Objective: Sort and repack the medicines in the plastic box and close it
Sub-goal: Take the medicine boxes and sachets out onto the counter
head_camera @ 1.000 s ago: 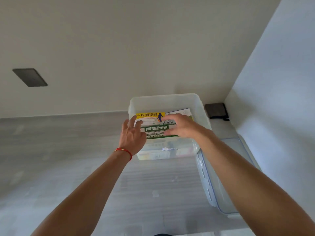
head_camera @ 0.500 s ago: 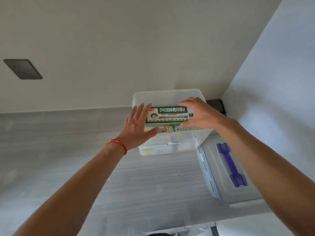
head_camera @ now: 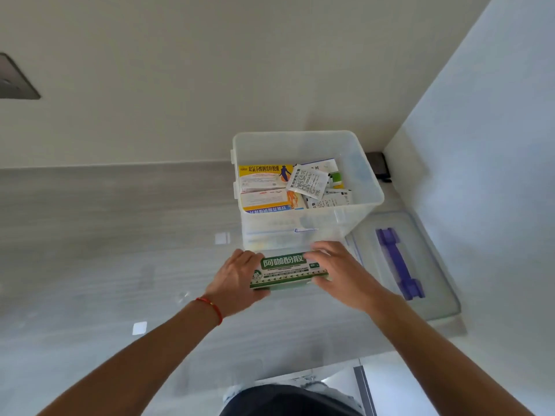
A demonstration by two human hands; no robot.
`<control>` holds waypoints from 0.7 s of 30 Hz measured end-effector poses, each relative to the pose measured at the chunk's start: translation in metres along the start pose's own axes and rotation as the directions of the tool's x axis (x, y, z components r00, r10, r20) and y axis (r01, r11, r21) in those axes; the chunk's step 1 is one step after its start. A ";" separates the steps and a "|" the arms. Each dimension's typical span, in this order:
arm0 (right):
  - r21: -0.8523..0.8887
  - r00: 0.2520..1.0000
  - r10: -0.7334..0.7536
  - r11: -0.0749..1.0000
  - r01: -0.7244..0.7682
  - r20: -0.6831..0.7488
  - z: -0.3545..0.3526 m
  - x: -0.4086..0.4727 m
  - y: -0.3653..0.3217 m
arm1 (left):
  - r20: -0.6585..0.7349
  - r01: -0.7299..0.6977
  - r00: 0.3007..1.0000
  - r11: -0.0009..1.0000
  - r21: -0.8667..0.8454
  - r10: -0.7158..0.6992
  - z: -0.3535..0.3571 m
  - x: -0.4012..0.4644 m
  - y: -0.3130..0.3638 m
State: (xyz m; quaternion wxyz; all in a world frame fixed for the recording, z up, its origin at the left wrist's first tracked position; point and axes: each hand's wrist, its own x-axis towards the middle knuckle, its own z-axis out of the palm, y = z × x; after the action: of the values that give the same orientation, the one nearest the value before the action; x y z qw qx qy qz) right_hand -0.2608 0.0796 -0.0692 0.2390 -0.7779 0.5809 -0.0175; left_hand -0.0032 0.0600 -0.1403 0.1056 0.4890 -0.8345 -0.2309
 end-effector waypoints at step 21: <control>0.038 0.994 0.054 0.998 -0.050 -0.094 -0.102 0.137 0.021 | -0.494 0.013 0.869 1.000 -0.007 -0.015 -0.115 0.102 0.065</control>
State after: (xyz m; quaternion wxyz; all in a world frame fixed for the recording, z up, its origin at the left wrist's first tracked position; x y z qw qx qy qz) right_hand -0.2661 -0.0859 -0.0217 0.2251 -0.7564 0.6113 -0.0583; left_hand -0.0577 -0.0339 -0.0138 0.3148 0.5376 -0.7758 -0.1004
